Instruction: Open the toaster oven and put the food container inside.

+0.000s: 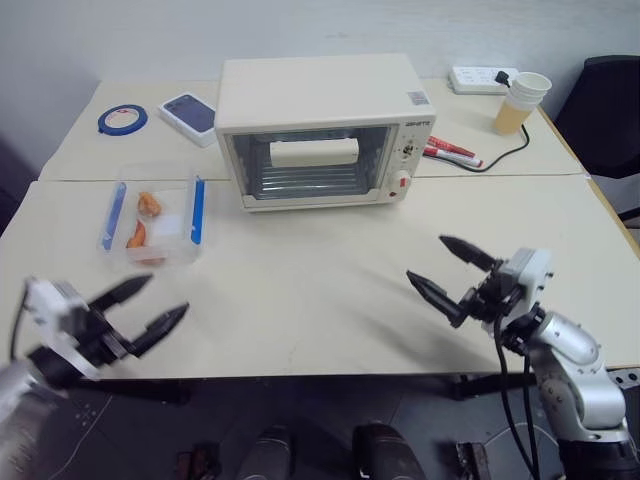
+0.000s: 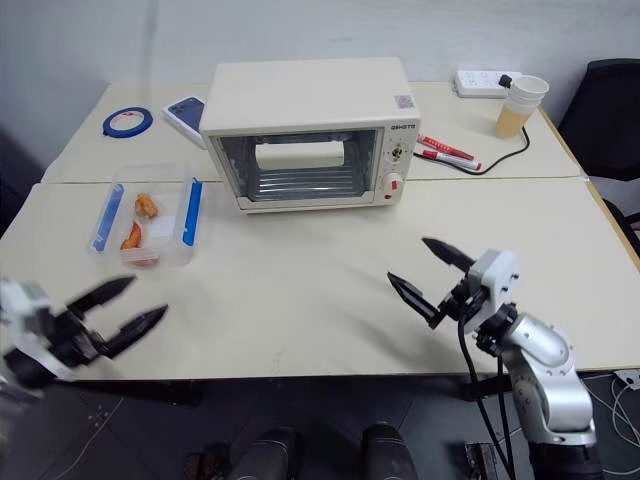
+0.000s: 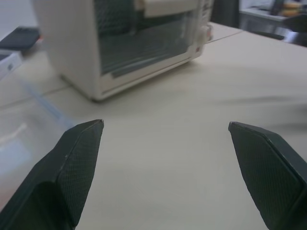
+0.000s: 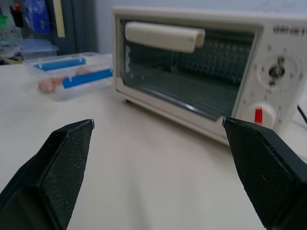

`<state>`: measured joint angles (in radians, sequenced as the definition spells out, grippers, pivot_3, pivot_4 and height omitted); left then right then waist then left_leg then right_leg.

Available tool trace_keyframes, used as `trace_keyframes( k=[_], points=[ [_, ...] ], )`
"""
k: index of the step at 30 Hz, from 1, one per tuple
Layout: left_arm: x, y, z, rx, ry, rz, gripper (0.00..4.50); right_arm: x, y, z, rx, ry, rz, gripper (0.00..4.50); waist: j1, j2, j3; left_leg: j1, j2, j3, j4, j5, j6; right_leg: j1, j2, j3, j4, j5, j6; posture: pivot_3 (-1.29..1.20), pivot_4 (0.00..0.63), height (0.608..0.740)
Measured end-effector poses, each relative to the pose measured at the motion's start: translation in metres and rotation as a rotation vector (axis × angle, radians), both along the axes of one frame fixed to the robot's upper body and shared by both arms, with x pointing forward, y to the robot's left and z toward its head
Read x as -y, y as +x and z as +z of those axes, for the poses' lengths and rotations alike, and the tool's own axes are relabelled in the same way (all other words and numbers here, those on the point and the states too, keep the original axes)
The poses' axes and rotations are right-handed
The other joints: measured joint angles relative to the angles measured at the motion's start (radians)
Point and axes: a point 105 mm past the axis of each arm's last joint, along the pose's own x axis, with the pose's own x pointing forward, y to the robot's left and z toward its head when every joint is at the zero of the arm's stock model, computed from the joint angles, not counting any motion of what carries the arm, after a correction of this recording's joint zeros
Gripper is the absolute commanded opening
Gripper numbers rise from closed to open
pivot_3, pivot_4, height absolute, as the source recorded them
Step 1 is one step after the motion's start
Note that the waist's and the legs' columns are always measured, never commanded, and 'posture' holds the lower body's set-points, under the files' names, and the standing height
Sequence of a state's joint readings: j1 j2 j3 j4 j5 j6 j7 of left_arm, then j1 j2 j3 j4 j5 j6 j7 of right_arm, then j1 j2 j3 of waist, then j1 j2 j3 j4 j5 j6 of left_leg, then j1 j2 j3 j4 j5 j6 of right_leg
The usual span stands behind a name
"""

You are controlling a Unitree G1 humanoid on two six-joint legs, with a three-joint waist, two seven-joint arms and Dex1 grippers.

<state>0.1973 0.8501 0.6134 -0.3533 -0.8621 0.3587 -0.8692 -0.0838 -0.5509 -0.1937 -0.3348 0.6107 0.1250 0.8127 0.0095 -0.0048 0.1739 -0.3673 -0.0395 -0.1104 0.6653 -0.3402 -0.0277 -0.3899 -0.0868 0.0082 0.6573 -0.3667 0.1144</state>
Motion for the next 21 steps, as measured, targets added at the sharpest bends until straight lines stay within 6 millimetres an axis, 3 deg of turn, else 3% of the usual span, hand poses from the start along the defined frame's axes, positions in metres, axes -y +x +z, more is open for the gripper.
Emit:
trace_keyframes(
  k=[10, 16, 21],
  points=[
    [-0.007, 0.020, -0.017, -0.062, -0.057, -0.035, 4.41, -0.004, 0.024, 0.009, -0.043, 0.003, 0.053, 4.50, -0.036, 0.001, 0.001, 0.000, 0.002, 0.004, -0.002, 0.000, 0.000, -0.003, 0.003, -0.002, 0.001, 0.000, 0.000, 0.00, 0.150, 0.740],
    [0.010, 0.033, -0.016, -0.023, -0.129, -0.062, 4.41, -0.033, 0.066, 0.021, -0.137, -0.006, 0.138, 4.50, -0.040, 0.001, 0.001, 0.000, 0.003, 0.004, -0.001, 0.000, 0.000, -0.005, 0.003, -0.001, 0.002, 0.000, 0.000, 0.00, 0.150, 0.740],
    [0.009, 0.043, -0.011, 0.006, -0.176, -0.031, 4.41, -0.058, 0.093, 0.025, -0.165, 0.000, 0.162, 4.50, -0.042, 0.001, 0.001, -0.002, 0.002, 0.004, 0.000, -0.001, -0.001, -0.005, 0.003, -0.003, 0.003, 0.000, 0.000, 0.00, 0.150, 0.740]
  ],
)
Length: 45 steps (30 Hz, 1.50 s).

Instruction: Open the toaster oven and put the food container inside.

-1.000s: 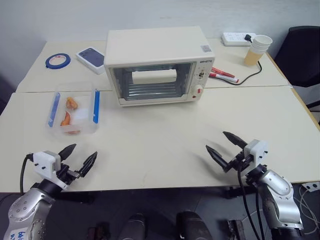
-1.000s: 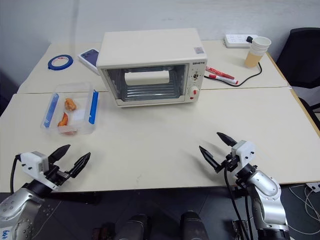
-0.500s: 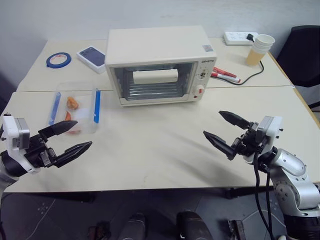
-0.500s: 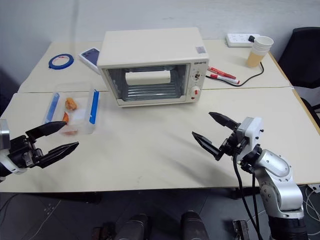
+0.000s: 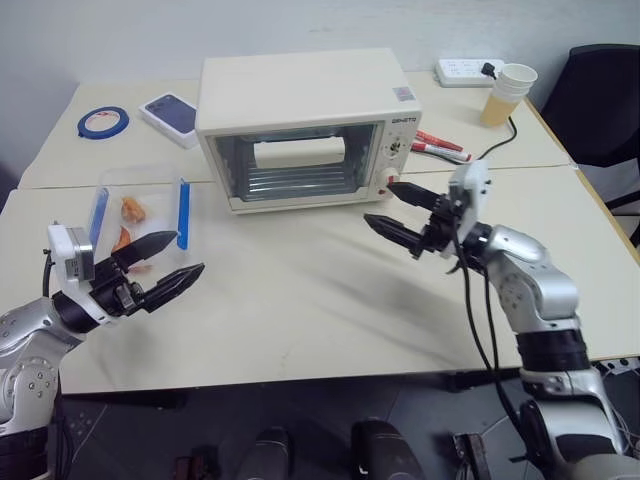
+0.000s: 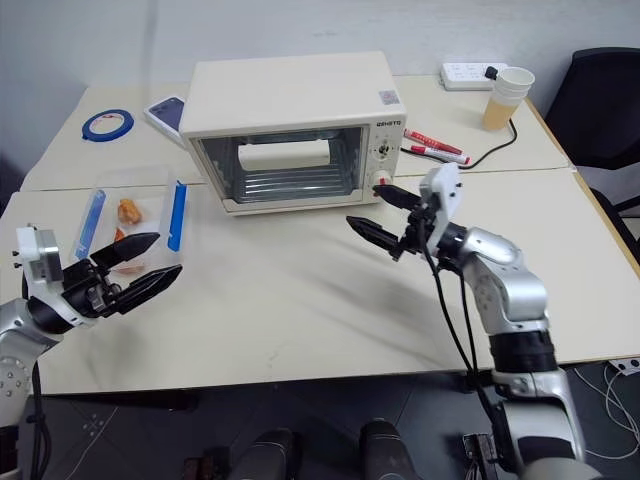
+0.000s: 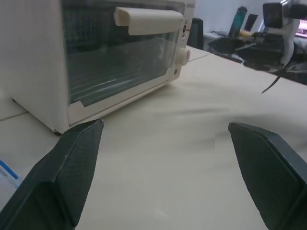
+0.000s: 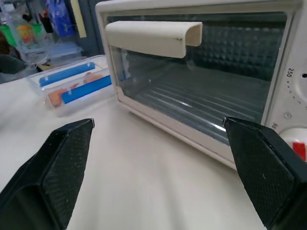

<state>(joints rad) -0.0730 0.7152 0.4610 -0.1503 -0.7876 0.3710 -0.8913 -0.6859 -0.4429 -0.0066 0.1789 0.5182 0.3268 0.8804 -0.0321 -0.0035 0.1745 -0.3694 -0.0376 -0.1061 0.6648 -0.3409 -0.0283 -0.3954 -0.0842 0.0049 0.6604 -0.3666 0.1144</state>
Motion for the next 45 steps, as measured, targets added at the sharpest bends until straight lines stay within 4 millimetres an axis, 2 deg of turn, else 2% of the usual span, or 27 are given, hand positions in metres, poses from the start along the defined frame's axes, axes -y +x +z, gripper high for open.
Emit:
trace_keyframes(
  k=[7, 11, 16, 23, 28, 31, 32, 34, 39, 43, 45],
  points=[
    [0.001, 0.006, 0.004, 0.023, -0.048, 0.029, 4.41, -0.031, 0.024, 0.020, 0.045, 0.033, 0.007, 4.50, -0.009, 0.000, 0.000, 0.000, 0.000, 0.001, 0.001, 0.000, 0.000, -0.001, 0.000, 0.000, 0.001, 0.000, 0.000, 0.00, 0.150, 0.740],
    [0.000, 0.007, 0.002, 0.017, -0.059, 0.039, 4.41, -0.042, 0.029, 0.028, 0.070, 0.039, 0.023, 4.50, -0.012, 0.000, 0.000, 0.000, 0.000, 0.000, 0.000, 0.000, 0.000, -0.001, 0.000, 0.000, 0.002, 0.000, 0.000, 0.00, 0.150, 0.740],
    [0.001, 0.006, -0.003, 0.005, -0.075, 0.045, 4.41, -0.053, 0.029, 0.027, 0.072, 0.038, 0.058, 4.50, -0.025, 0.000, 0.000, 0.000, 0.000, 0.000, 0.000, 0.000, 0.000, -0.001, 0.000, 0.000, 0.003, 0.000, 0.000, 0.00, 0.150, 0.740],
    [-0.003, 0.008, -0.005, -0.014, -0.089, 0.070, 4.41, -0.067, 0.017, 0.028, 0.088, 0.019, 0.136, 4.50, -0.031, 0.000, 0.000, 0.000, 0.001, 0.000, 0.000, 0.000, 0.000, -0.002, 0.000, 0.000, 0.003, 0.000, 0.000, 0.00, 0.150, 0.740],
    [-0.035, 0.011, -0.004, -0.042, -0.117, 0.162, 4.41, -0.055, -0.012, 0.005, 0.115, -0.070, 0.217, 4.50, -0.028, 0.000, 0.000, 0.000, 0.000, 0.000, 0.000, 0.000, 0.000, -0.002, 0.000, 0.000, 0.003, 0.000, 0.000, 0.00, 0.150, 0.740],
    [-0.041, 0.013, 0.000, -0.045, -0.124, 0.167, 4.41, -0.051, -0.021, -0.005, 0.111, -0.092, 0.240, 4.50, -0.026, 0.000, 0.000, 0.000, 0.000, 0.000, 0.000, 0.000, 0.000, -0.002, 0.000, 0.000, 0.002, 0.000, 0.000, 0.00, 0.150, 0.740],
    [-0.042, 0.017, 0.004, -0.033, -0.139, 0.166, 4.05, -0.048, -0.024, -0.009, 0.117, -0.111, 0.240, 4.50, -0.025, 0.000, 0.000, 0.000, 0.000, 0.000, 0.000, 0.000, 0.000, -0.002, 0.000, 0.000, 0.001, 0.000, 0.000, 0.00, 0.150, 0.740],
    [-0.044, 0.022, 0.010, -0.014, -0.154, 0.168, 3.66, -0.045, -0.026, -0.015, 0.123, -0.132, 0.245, 4.50, -0.024, 0.000, 0.000, 0.000, -0.001, 0.000, 0.001, 0.000, 0.000, -0.002, 0.000, 0.000, 0.002, 0.000, 0.000, 0.00, 0.150, 0.740],
    [-0.034, 0.044, 0.038, 0.074, -0.173, 0.130, 2.35, -0.042, -0.029, -0.021, 0.137, -0.159, 0.244, 4.50, -0.022, 0.000, 0.000, 0.000, -0.001, 0.000, 0.002, 0.000, 0.000, -0.002, -0.001, -0.001, 0.002, 0.000, 0.000, 0.00, 0.150, 0.740],
    [-0.007, 0.073, 0.043, 0.106, -0.124, 0.077, 1.50, -0.042, -0.029, -0.021, 0.157, -0.171, 0.242, 4.50, -0.022, 0.000, 0.000, 0.000, -0.002, 0.000, 0.002, 0.000, 0.000, -0.002, 0.000, -0.002, 0.003, 0.000, 0.000, 0.00, 0.150, 0.740],
    [0.006, 0.084, 0.041, 0.109, -0.101, 0.043, 0.91, -0.045, -0.030, -0.021, 0.166, -0.172, 0.249, 4.50, -0.025, 0.000, 0.000, -0.001, -0.002, 0.000, 0.003, 0.000, 0.000, -0.002, 0.002, -0.002, 0.005, 0.000, 0.000, 0.00, 0.150, 0.740]
  ],
)
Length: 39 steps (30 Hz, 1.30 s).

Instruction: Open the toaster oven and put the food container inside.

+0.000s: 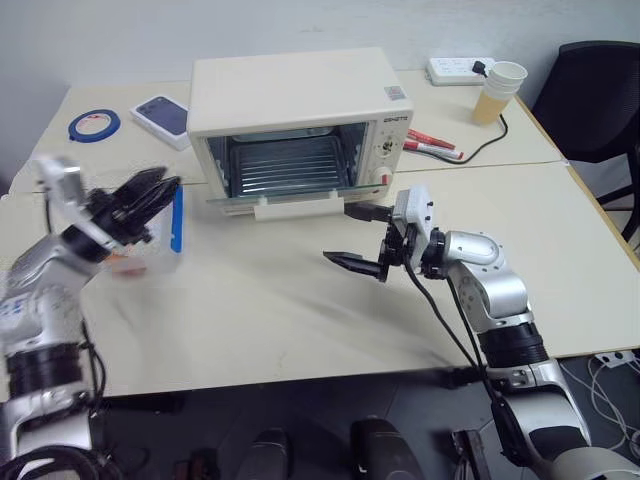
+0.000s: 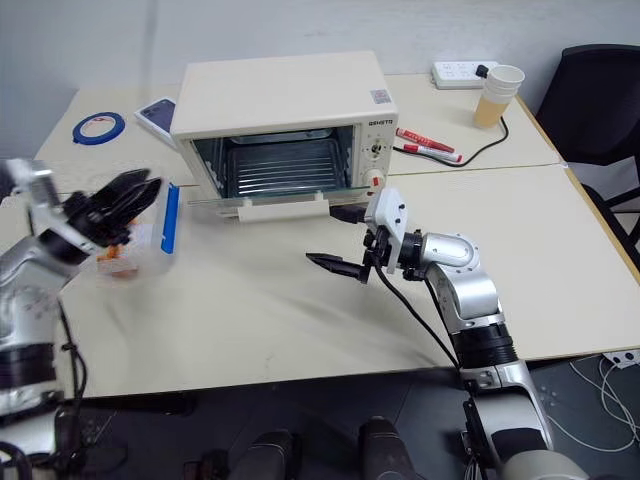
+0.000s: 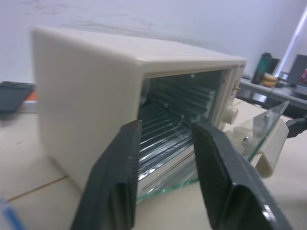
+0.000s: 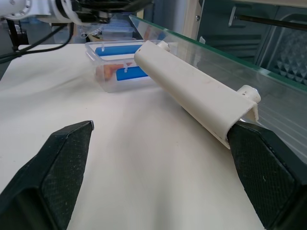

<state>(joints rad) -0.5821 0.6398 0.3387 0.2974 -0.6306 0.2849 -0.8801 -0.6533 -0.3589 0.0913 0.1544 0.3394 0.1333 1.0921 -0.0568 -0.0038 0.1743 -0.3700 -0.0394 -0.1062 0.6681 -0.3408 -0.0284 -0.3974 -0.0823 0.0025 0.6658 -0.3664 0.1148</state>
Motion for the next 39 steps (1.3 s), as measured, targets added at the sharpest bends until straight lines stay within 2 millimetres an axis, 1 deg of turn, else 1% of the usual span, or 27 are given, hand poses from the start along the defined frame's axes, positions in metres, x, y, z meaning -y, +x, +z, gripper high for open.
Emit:
trace_keyframes(
  k=[2, 4, 5, 8, 12, 14, 15, 16, 17, 19, 20, 22, 25, 27, 28, 31, 34, 36, 38, 39],
  points=[
    [0.010, 0.005, -0.002, -0.001, 0.026, -0.038, 0.55, 0.000, 0.000, 0.000, 0.003, -0.001, 0.002, 4.50, -0.006, 0.000, 0.000, 0.000, 0.001, 0.001, -0.001, 0.000, 0.000, -0.001, 0.000, 0.000, 0.000, 0.000, 0.000, 0.00, 0.150, 0.740],
    [0.018, 0.009, -0.004, 0.004, 0.057, -0.071, 0.10, 0.000, 0.000, -0.001, 0.003, -0.001, 0.001, 4.50, -0.013, 0.000, 0.000, 0.000, 0.001, 0.001, -0.001, 0.000, 0.000, -0.002, 0.000, -0.001, 0.002, 0.000, 0.000, 0.00, 0.150, 0.740],
    [0.022, 0.012, -0.004, 0.010, 0.065, -0.080, 0.01, 0.000, 0.000, -0.001, 0.003, -0.001, 0.000, 4.50, -0.014, 0.000, 0.000, 0.000, 0.001, 0.001, -0.001, 0.000, 0.000, -0.003, 0.000, -0.001, 0.002, 0.000, 0.000, 0.00, 0.150, 0.740],
    [0.032, 0.015, -0.010, 0.011, 0.101, -0.104, 0.01, 0.002, -0.001, -0.005, 0.000, 0.001, -0.006, 4.50, -0.016, 0.000, 0.000, 0.000, 0.000, 0.001, -0.001, 0.000, 0.000, -0.003, 0.000, -0.001, 0.003, 0.000, 0.000, 0.00, 0.150, 0.740],
    [0.045, 0.012, -0.023, -0.001, 0.193, -0.173, 0.01, 0.014, -0.006, -0.024, -0.035, -0.026, -0.047, 4.50, -0.013, 0.000, 0.000, -0.001, -0.001, 0.001, -0.001, 0.000, 0.000, -0.003, -0.001, -0.001, 0.003, 0.000, 0.000, 0.00, 0.150, 0.740],
    [0.050, 0.008, -0.033, -0.010, 0.261, -0.203, 0.01, 0.028, -0.015, -0.036, -0.052, -0.042, -0.089, 4.50, -0.003, 0.000, 0.000, -0.001, -0.001, 0.001, 0.000, 0.000, 0.000, -0.003, -0.002, 0.000, 0.003, 0.000, 0.000, 0.00, 0.150, 0.740],
    [0.050, 0.006, -0.040, -0.027, 0.283, -0.209, 0.01, 0.039, -0.019, -0.045, -0.075, -0.056, -0.124, 4.50, 0.002, 0.000, 0.000, -0.001, -0.001, 0.001, 0.000, 0.000, 0.000, -0.003, -0.002, 0.000, 0.003, 0.000, 0.000, 0.00, 0.150, 0.740],
    [0.051, 0.005, -0.045, -0.032, 0.321, -0.208, 0.01, 0.055, -0.029, -0.056, -0.096, -0.073, -0.170, 4.50, 0.010, 0.000, 0.000, -0.001, -0.002, 0.000, 0.000, 0.000, 0.000, -0.003, -0.002, 0.000, 0.003, 0.000, 0.000, 0.00, 0.150, 0.740],
    [0.050, 0.004, -0.048, -0.035, 0.342, -0.204, 0.01, 0.062, -0.033, -0.061, -0.112, -0.087, -0.188, 4.50, 0.012, 0.000, 0.000, -0.001, -0.001, 0.001, 0.000, 0.000, 0.000, -0.003, -0.004, 0.000, 0.003, 0.000, 0.000, 0.00, 0.150, 0.740],
    [0.051, 0.000, -0.055, -0.028, 0.448, -0.211, 0.01, 0.083, -0.046, -0.075, -0.152, -0.118, -0.249, 4.50, 0.022, 0.000, 0.000, -0.002, -0.002, 0.001, -0.001, 0.000, 0.000, -0.003, -0.004, 0.000, 0.003, 0.000, 0.000, 0.00, 0.150, 0.740],
    [0.052, -0.003, -0.059, -0.021, 0.508, -0.217, 0.01, 0.095, -0.053, -0.080, -0.174, -0.132, -0.281, 4.50, 0.027, 0.000, 0.000, -0.001, -0.002, 0.002, -0.001, 0.000, 0.000, -0.003, -0.004, 0.001, 0.000, 0.000, 0.000, 0.00, 0.150, 0.740],
    [0.055, -0.008, -0.066, -0.016, 0.576, -0.228, 0.01, 0.115, -0.065, -0.085, -0.200, -0.144, -0.344, 4.50, 0.031, 0.000, 0.000, -0.001, -0.001, 0.003, 0.000, 0.000, 0.001, -0.002, -0.004, 0.002, -0.001, 0.000, 0.000, 0.00, 0.150, 0.740],
    [0.058, -0.009, -0.071, -0.017, 0.611, -0.218, 0.01, 0.130, -0.073, -0.081, -0.192, -0.143, -0.401, 4.50, 0.031, 0.000, 0.000, 0.001, 0.000, 0.004, 0.000, 0.000, 0.001, -0.001, -0.003, 0.003, -0.001, 0.000, 0.000, 0.00, 0.150, 0.740],
    [0.059, -0.011, -0.075, -0.021, 0.634, -0.206, 0.01, 0.136, -0.075, -0.076, -0.176, -0.132, -0.427, 4.50, 0.030, 0.000, 0.000, 0.002, 0.000, 0.004, -0.001, 0.000, 0.001, -0.001, -0.002, 0.003, -0.001, 0.000, 0.000, 0.00, 0.150, 0.740],
    [0.059, -0.013, -0.081, -0.034, 0.643, -0.201, 0.01, 0.137, -0.075, -0.074, -0.167, -0.126, -0.434, 4.50, 0.029, 0.000, 0.000, 0.002, 0.000, 0.004, -0.001, 0.000, 0.001, 0.000, -0.001, 0.004, -0.001, 0.000, 0.000, 0.00, 0.150, 0.740],
    [0.059, -0.017, -0.098, -0.103, 0.617, -0.175, 0.01, 0.137, -0.072, -0.065, -0.124, -0.112, -0.433, 4.50, 0.030, 0.000, 0.000, 0.002, 0.000, 0.005, -0.001, 0.000, 0.001, -0.001, -0.001, 0.003, -0.001, 0.000, 0.000, 0.00, 0.150, 0.740],
    [0.061, -0.020, -0.099, -0.111, 0.611, -0.155, 0.01, 0.130, -0.063, -0.046, -0.044, -0.072, -0.410, 4.50, 0.032, 0.000, 0.000, 0.003, 0.000, 0.004, 0.000, 0.000, 0.001, 0.001, -0.001, 0.003, -0.001, 0.000, 0.000, 0.00, 0.150, 0.740],
    [0.062, -0.024, -0.099, -0.121, 0.582, -0.145, 0.40, 0.124, -0.059, -0.040, -0.024, -0.051, -0.383, 4.50, 0.032, 0.000, 0.000, 0.002, 0.000, 0.004, 0.000, 0.000, 0.001, 0.001, -0.003, 0.003, -0.002, 0.000, 0.000, 0.00, 0.150, 0.740],
    [0.061, -0.027, -0.097, -0.129, 0.518, -0.122, 0.73, 0.116, -0.058, -0.038, -0.031, -0.018, -0.347, 4.50, 0.033, 0.000, 0.000, 0.002, 0.000, 0.003, -0.001, 0.000, 0.001, 0.001, -0.003, 0.003, -0.003, 0.000, 0.000, 0.00, 0.150, 0.740],
    [0.059, -0.030, -0.094, -0.135, 0.459, -0.102, 1.01, 0.112, -0.056, -0.037, -0.037, 0.004, -0.330, 4.50, 0.034, 0.000, 0.000, 0.001, 0.000, 0.002, 0.000, 0.000, 0.001, 0.001, -0.003, 0.003, -0.003, 0.000, 0.000, 0.00, 0.150, 0.740]
  ],
)
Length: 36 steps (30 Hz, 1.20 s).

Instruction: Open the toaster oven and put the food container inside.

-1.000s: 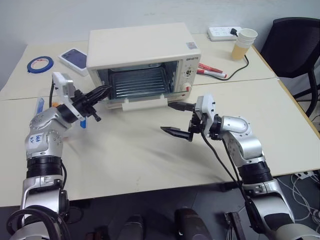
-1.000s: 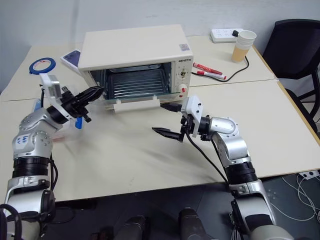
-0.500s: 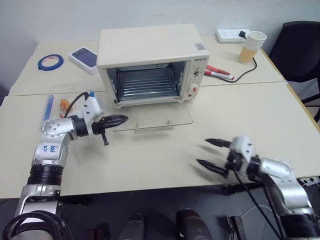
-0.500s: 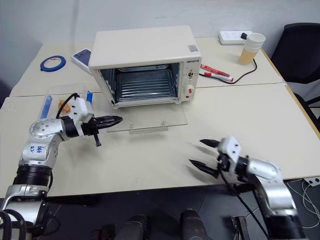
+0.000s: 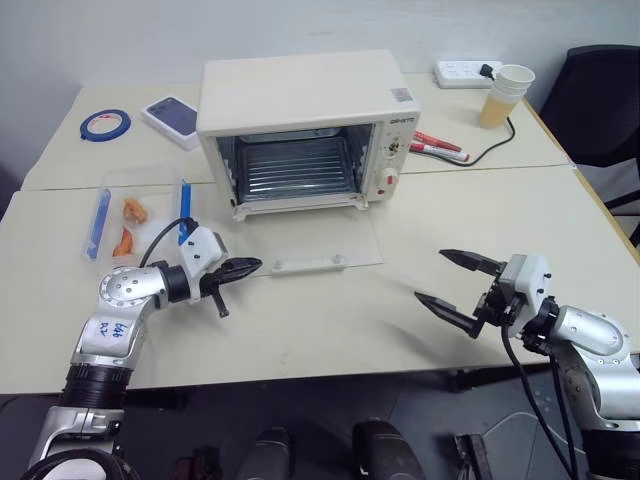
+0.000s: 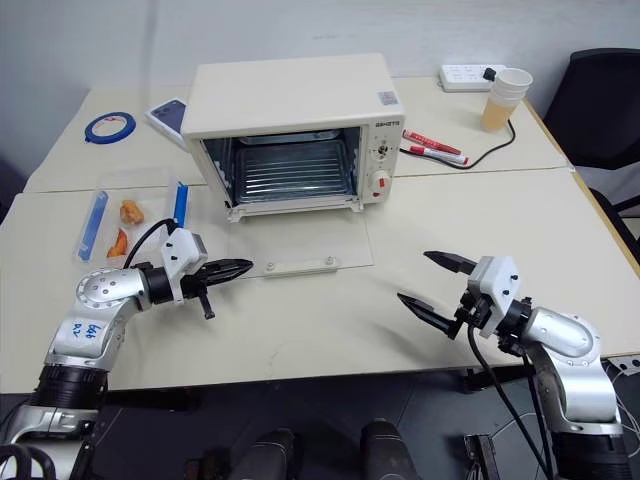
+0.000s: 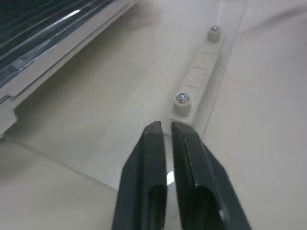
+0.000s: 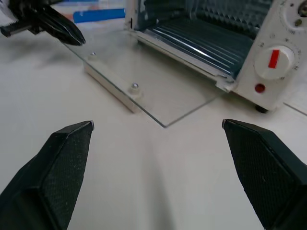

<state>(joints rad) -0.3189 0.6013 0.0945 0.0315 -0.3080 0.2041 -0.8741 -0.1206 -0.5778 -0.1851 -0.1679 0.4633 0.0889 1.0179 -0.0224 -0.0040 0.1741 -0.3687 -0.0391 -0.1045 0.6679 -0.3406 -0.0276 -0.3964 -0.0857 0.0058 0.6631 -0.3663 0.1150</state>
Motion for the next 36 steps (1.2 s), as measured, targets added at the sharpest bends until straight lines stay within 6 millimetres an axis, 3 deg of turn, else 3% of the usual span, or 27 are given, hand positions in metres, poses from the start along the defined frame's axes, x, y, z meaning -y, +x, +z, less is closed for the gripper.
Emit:
trace_keyframes(
  k=[4, 6, 7, 8, 11, 14, 15, 19, 22, 28, 36],
  points=[
    [-0.025, -0.022, 0.041, 0.073, -0.212, 0.077, 1.86, -0.030, 0.006, 0.019, 0.028, 0.097, 0.111, 4.50, -0.014, 0.000, 0.000, 0.000, 0.003, 0.000, -0.001, 0.000, -0.001, -0.002, 0.001, 0.001, 0.000, 0.000, 0.000, 0.00, 0.150, 0.740],
    [-0.053, -0.041, 0.062, 0.139, -0.244, 0.170, 2.29, -0.049, 0.005, 0.031, 0.061, 0.127, 0.186, 4.50, -0.018, 0.000, 0.000, 0.002, 0.004, 0.000, -0.003, -0.001, -0.002, -0.002, 0.003, 0.001, -0.001, 0.000, 0.000, 0.00, 0.150, 0.740],
    [-0.075, -0.056, 0.064, 0.154, -0.249, 0.261, 2.55, -0.058, 0.005, 0.036, 0.072, 0.136, 0.215, 4.50, -0.019, 0.001, 0.000, 0.002, 0.004, -0.001, -0.004, -0.001, -0.002, -0.002, 0.003, 0.001, -0.002, 0.000, 0.000, 0.00, 0.150, 0.740],
    [-0.082, -0.060, 0.064, 0.159, -0.250, 0.291, 2.63, -0.060, 0.005, 0.037, 0.075, 0.138, 0.223, 4.50, -0.020, 0.001, -0.001, 0.002, 0.003, 0.000, -0.005, -0.001, -0.002, -0.002, 0.003, 0.001, -0.002, 0.000, 0.000, 0.00, 0.150, 0.740],
    [-0.140, -0.104, 0.038, 0.085, -0.271, 0.572, 3.43, -0.072, 0.004, 0.042, 0.088, 0.145, 0.271, 4.50, -0.009, 0.001, 0.000, 0.001, 0.002, -0.001, -0.003, -0.002, -0.002, -0.001, 0.002, 0.002, -0.004, 0.000, 0.000, 0.00, 0.150, 0.740],
    [-0.178, -0.143, 0.017, 0.030, -0.292, 0.766, 4.23, -0.078, 0.003, 0.044, 0.099, 0.138, 0.303, 4.50, 0.002, 0.000, -0.001, 0.001, 0.001, -0.005, -0.001, -0.002, -0.001, 0.003, 0.000, 0.002, -0.006, 0.000, 0.000, 0.00, 0.150, 0.740],
    [-0.186, -0.152, 0.013, 0.019, -0.297, 0.810, 4.46, -0.079, 0.002, 0.044, 0.101, 0.135, 0.314, 4.50, 0.012, 0.000, -0.001, 0.001, 0.001, -0.007, 0.000, -0.002, -0.001, 0.004, 0.000, 0.002, -0.006, 0.000, 0.000, 0.00, 0.150, 0.740],
    [-0.198, -0.176, -0.005, -0.023, -0.313, 0.906, 4.46, -0.081, -0.001, 0.045, 0.121, 0.132, 0.337, 4.50, 0.033, -0.001, -0.001, 0.001, -0.001, -0.009, 0.000, -0.001, 0.000, 0.006, -0.002, 0.001, -0.007, 0.001, -0.001, 0.00, 0.150, 0.740],
    [-0.190, -0.169, -0.005, -0.035, -0.349, 0.907, 4.46, -0.081, -0.001, 0.045, 0.120, 0.127, 0.340, 4.50, 0.045, -0.001, -0.001, 0.001, -0.001, -0.010, 0.000, -0.001, -0.001, 0.006, -0.002, 0.000, -0.007, 0.001, -0.001, 0.00, 0.150, 0.740],
    [-0.152, -0.115, 0.025, -0.125, -0.490, 0.913, 4.46, -0.075, -0.003, 0.039, 0.095, 0.087, 0.349, 4.50, 0.040, -0.002, -0.002, 0.001, -0.001, -0.010, 0.000, -0.001, 0.000, 0.005, -0.002, 0.001, -0.004, 0.001, -0.001, 0.00, 0.150, 0.740],
    [-0.116, -0.062, 0.041, -0.339, -0.697, 1.103, 4.46, -0.073, -0.005, 0.036, 0.068, 0.070, 0.368, 4.50, 0.017, -0.002, -0.002, 0.001, 0.001, -0.009, -0.001, -0.001, -0.002, 0.003, 0.002, 0.002, -0.003, 0.001, -0.001, 0.00, 0.150, 0.740]
  ],
)
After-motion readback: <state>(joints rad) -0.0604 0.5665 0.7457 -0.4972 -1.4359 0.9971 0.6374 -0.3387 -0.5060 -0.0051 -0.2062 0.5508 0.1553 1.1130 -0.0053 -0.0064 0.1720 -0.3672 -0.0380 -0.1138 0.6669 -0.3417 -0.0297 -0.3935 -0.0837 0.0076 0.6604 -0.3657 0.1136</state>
